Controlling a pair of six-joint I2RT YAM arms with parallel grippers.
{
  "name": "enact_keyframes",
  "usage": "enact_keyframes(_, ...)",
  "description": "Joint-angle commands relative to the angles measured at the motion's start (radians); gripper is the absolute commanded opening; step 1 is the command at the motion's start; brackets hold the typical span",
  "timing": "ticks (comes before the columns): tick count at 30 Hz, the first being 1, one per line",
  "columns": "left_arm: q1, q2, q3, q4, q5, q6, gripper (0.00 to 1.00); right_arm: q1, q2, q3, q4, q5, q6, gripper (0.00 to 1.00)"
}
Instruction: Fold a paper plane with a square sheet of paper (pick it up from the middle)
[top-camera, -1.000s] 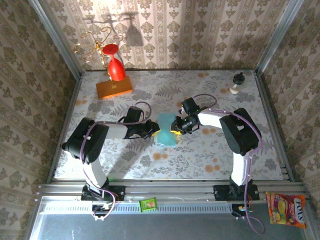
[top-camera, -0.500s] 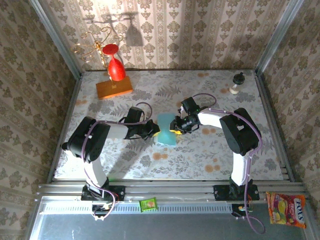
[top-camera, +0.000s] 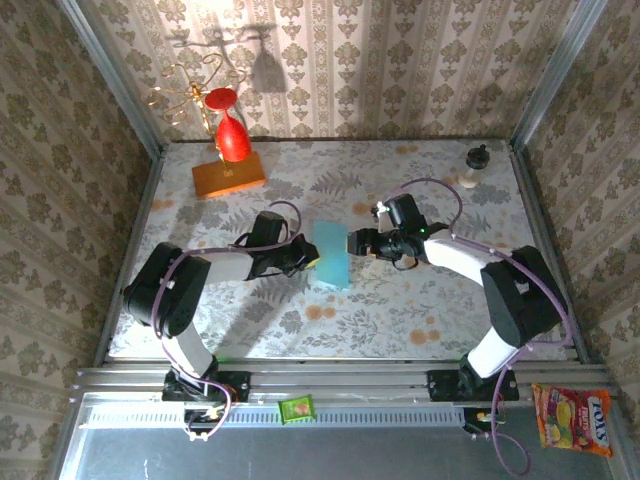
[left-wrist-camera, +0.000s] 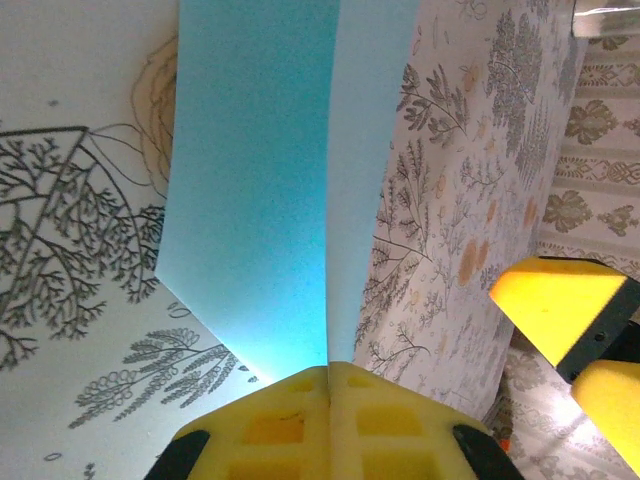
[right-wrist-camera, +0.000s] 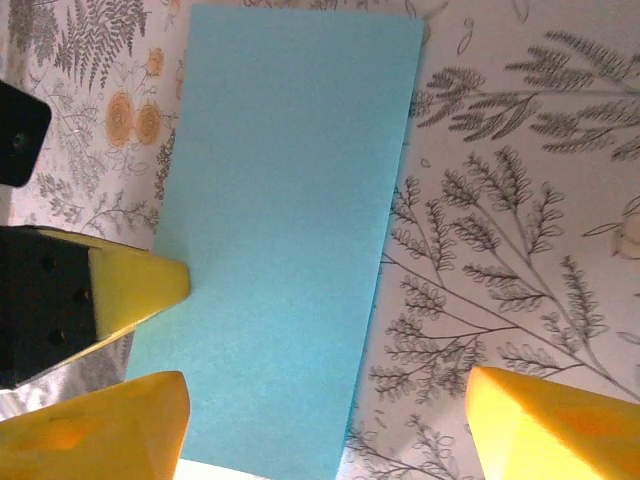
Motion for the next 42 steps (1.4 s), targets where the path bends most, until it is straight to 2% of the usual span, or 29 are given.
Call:
enact_keyframes(1, -0.018, -0.028, -0.007, -0.022, -0.042, -0.042, 0.02, 0.038, -0.062, -0.054, 0.025, 0.138, -0.114, 0.75)
enact_keyframes(4, -0.029, -0.027, -0.001, -0.02, -0.052, -0.055, 0.02, 0.088, -0.099, -0.083, 0.038, 0.222, -0.185, 0.75)
enact_keyframes(11, -0.017, -0.007, -0.014, 0.0, -0.03, -0.065, 0.02, 0.23, -0.076, -0.065, 0.036, 0.307, -0.336, 0.77)
enact_keyframes(18, -0.017, 0.003, -0.022, 0.027, -0.022, -0.077, 0.02, 0.339, -0.06, -0.118, 0.18, 0.319, -0.481, 0.78)
enact_keyframes(23, -0.016, 0.008, -0.022, 0.034, -0.018, -0.084, 0.02, 0.395, -0.014, -0.101, 0.184, 0.364, -0.595, 0.79)
enact_keyframes(32, -0.014, 0.01, -0.017, 0.033, -0.007, -0.086, 0.02, 0.419, 0.049, -0.124, 0.284, 0.434, -0.661, 0.79)
enact_keyframes(42, -0.014, 0.012, -0.012, 0.035, -0.001, -0.086, 0.02, 0.404, -0.015, -0.193, 0.364, 0.499, -0.645, 0.71)
